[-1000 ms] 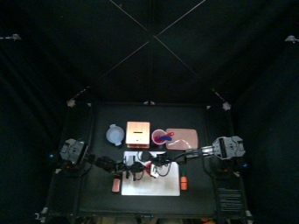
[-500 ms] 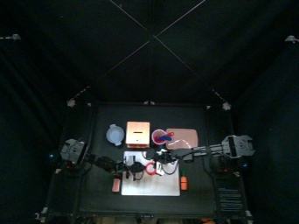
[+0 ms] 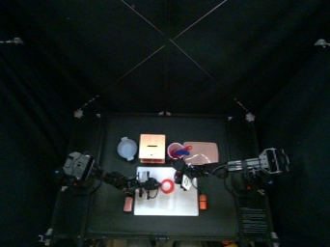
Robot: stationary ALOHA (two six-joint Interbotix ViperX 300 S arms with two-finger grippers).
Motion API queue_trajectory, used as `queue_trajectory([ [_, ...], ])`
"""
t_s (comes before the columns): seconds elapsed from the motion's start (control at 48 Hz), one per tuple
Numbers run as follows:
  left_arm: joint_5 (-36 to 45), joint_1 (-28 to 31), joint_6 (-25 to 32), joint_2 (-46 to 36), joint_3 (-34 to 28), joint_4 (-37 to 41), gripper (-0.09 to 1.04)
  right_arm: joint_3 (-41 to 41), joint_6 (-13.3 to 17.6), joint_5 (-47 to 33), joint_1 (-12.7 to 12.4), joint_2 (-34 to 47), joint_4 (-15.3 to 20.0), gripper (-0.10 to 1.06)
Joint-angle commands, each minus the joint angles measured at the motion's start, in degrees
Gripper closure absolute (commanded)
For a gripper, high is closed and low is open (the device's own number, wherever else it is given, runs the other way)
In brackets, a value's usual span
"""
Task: Get the cutter from the drawer then cut the dough then place the extra dough in the bowl
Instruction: Place the extra dough in the bowl
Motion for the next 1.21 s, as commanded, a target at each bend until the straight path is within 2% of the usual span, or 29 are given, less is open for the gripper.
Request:
queue_trajectory([
  [0.021,-0.18,0.09,0.09,-1.93,-0.7,0.53,0.39,3.25,-0.18,-4.83,0.35,-3.78,4.39,0.59],
  [0.167,-0.18,0.18,0.09,-2.11,-0.88,0.97,0.39,6.86,0.0,-8.79,1.58,-5.54,7.03,0.59],
  [0.542,-0.09,0.18,0.18,-3.52,-1.32,2.29,0.39,10.46,0.18,-22.59,7.56,-4.66,13.54,0.59],
  [0.812,-0.09,0.09,0.09,-4.66,-1.14,3.08,0.39,11.78,0.35,-27.16,8.53,-3.34,16.7,0.59],
  [0.917,-0.09,0.18,0.18,-5.45,-0.97,3.25,0.39,11.6,1.05,-30.59,10.02,-1.58,18.9,0.59],
  [0.979,-0.09,0.18,0.18,-5.71,-0.88,3.43,0.39,11.43,2.64,-32.7,11.07,-0.44,18.98,0.59],
  [1.042,-0.09,0.26,0.53,-5.71,-0.97,3.69,0.39,11.6,5.71,-34.37,11.69,0.97,18.37,0.59],
  [1.125,-0.09,0.26,1.05,-5.8,-0.97,3.69,0.39,12.04,9.76,-35.68,11.87,2.46,16.0,0.59],
  [1.208,-0.09,0.26,1.58,-5.8,-0.97,3.69,0.39,11.78,15.21,-37.44,12.04,3.34,12.83,0.59],
])
